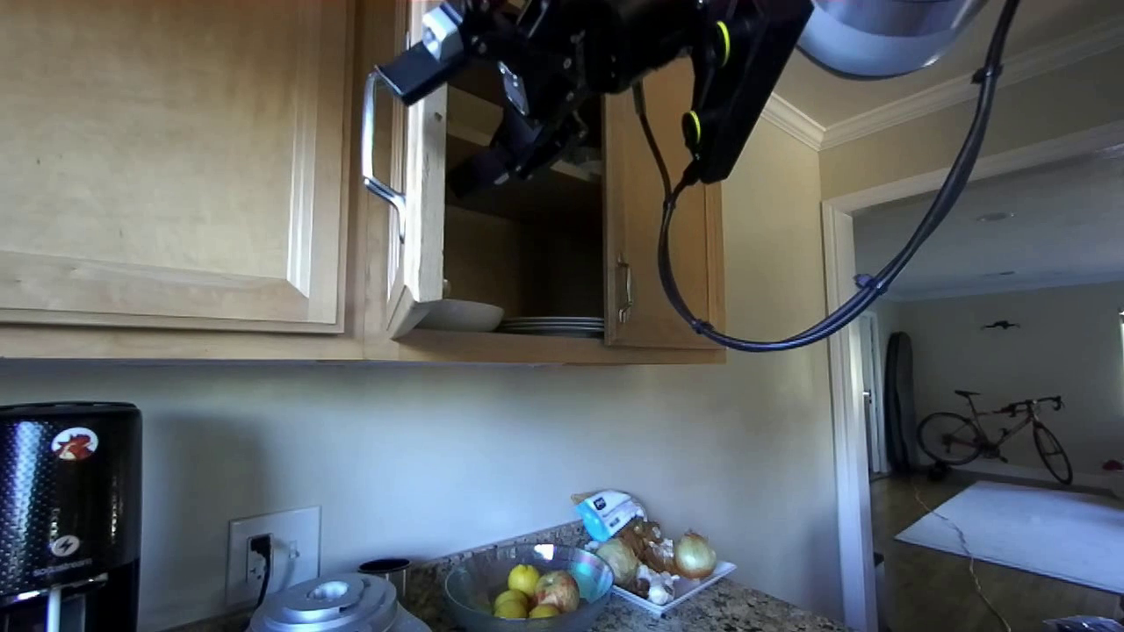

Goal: Close the open cabinet doors

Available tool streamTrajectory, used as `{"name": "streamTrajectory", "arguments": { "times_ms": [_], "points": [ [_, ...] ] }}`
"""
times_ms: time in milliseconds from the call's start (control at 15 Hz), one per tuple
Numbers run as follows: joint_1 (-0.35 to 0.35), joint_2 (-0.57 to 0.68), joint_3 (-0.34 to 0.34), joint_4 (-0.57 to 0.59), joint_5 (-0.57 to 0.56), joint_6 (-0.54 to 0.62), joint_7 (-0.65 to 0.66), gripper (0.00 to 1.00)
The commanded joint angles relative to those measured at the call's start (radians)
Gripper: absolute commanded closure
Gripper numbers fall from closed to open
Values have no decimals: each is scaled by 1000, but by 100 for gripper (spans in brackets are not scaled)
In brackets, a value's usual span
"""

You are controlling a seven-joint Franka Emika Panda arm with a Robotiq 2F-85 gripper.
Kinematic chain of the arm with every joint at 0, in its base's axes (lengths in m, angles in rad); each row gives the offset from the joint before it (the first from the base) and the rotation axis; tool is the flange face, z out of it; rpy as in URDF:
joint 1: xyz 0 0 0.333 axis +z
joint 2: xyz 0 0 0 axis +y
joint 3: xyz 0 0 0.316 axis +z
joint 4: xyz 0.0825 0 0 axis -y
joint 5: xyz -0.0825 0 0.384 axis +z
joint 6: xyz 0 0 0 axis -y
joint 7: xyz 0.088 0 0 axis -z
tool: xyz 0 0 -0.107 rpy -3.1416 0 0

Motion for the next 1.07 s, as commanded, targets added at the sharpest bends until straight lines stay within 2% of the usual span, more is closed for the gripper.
{"name": "streamTrajectory", "arguments": {
  "times_ms": [0, 400, 867, 1000],
  "points": [
    [-47, -39, 50, -64, -113, 103, 129, 0],
    [-98, -118, 56, -77, -239, 60, 257, 0],
    [-175, -250, 20, -82, -296, -13, 292, 0],
    [-159, -252, -2, -76, -279, -55, 261, 0]
  ]
}}
